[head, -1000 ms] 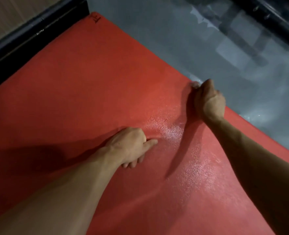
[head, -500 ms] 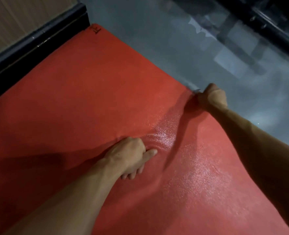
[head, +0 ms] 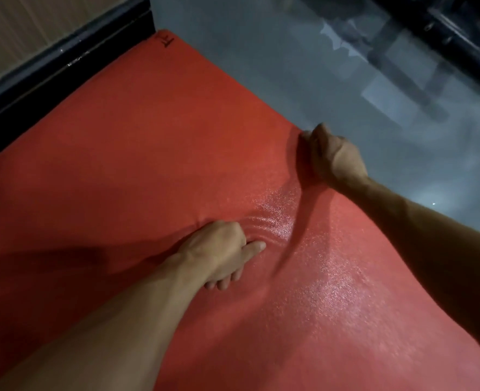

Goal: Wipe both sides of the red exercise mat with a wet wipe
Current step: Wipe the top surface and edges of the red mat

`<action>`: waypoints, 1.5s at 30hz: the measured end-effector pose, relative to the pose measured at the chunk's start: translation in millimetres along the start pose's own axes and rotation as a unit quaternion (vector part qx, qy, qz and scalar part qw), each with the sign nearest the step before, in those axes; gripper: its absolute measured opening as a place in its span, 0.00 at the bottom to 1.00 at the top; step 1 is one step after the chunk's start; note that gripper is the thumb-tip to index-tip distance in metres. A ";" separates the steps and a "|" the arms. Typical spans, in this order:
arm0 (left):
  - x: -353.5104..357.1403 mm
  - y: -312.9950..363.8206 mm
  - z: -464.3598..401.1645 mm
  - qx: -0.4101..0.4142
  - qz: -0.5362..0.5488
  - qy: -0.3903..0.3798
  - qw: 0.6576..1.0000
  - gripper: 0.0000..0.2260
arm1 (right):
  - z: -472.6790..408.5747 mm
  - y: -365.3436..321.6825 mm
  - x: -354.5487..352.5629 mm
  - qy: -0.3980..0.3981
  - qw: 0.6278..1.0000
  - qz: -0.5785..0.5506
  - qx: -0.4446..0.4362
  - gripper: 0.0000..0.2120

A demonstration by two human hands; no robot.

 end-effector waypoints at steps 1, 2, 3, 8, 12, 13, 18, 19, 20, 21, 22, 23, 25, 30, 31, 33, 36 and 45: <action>0.0 0.1 0.0 -0.002 -0.001 0.003 1.000 0.32 | 11.9 -17.7 7.3 0.007 0.999 -0.005 -0.050 0.13; 0.1 0.7 0.0 -0.004 -0.004 0.006 1.000 0.32 | 27.6 -38.7 19.1 0.005 0.994 0.002 -0.105 0.11; -0.2 1.3 0.2 -0.008 -0.007 0.009 1.000 0.32 | 47.4 -61.6 33.1 -0.017 0.987 0.020 -0.157 0.07; 2.0 -1.4 1.2 -0.008 -0.008 0.036 0.999 0.32 | 63.6 -68.1 38.7 0.031 0.975 0.100 -0.195 0.14; 4.2 -6.6 7.2 -0.003 0.027 0.073 0.997 0.32 | 37.8 -39.5 17.5 0.100 0.992 0.063 -0.040 0.18; 3.5 -2.8 10.0 0.008 0.016 0.077 0.997 0.31 | 53.1 -53.2 26.3 0.097 0.992 0.057 -0.062 0.16; 2.8 -19.8 53.9 0.076 0.015 0.091 0.993 0.22 | 186.9 -131.9 100.6 -0.047 0.933 0.071 -0.351 0.08; 5.4 -30.3 67.7 0.071 -0.006 0.075 0.995 0.23 | 186.7 -130.5 96.5 -0.036 0.923 0.089 -0.372 0.08; 8.9 -44.9 84.1 0.055 -0.018 0.061 0.996 0.23 | 178.1 -123.2 89.2 -0.008 0.929 0.102 -0.356 0.09; 11.2 -59.5 101.5 0.040 -0.017 0.055 0.998 0.24 | 162.4 -113.0 75.9 0.032 0.944 0.110 -0.308 0.11; 13.7 -73.2 120.2 0.023 -0.017 0.051 0.998 0.24 | 145.5 -100.2 62.0 0.073 0.963 0.112 -0.235 0.13; 16.8 -82.9 136.8 0.012 -0.020 0.047 0.999 0.23 | 134.2 -86.4 51.0 0.096 0.978 0.101 -0.153 0.15; 28.0 -98.2 169.1 -0.017 -0.056 0.027 0.998 0.23 | 146.4 -90.2 58.4 0.111 0.990 0.039 -0.077 0.14; 49.6 -126.2 230.6 -0.055 -0.036 0.067 0.996 0.21 | 285.2 -228.1 158.8 -0.067 0.923 0.008 -0.379 0.06; 53.3 -134.6 237.8 -0.060 -0.005 0.094 0.994 0.21 | 301.8 -240.7 167.5 -0.087 0.898 0.046 -0.429 0.09; 62.6 -152.6 245.1 -0.066 0.066 0.154 0.984 0.20 | 281.7 -235.7 152.4 -0.063 0.891 0.052 -0.447 0.09; 79.9 -180.6 238.5 -0.082 0.170 0.225 0.956 0.19 | 200.5 -175.8 98.4 0.051 0.967 0.028 -0.249 0.07; 106.7 -210.4 251.0 -0.133 0.186 0.319 0.920 0.17 | 358.9 -282.2 217.7 -0.126 0.837 0.085 -0.525 0.15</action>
Point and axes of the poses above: each hand's wrist, its own z-axis away from the middle knuckle, its own x-axis out of the palm, y = z × x, the point moved 9 cm from there along -z, towards the middle knuckle, and after that the axes turned 15 degrees about -y, right-handed, at the moved point
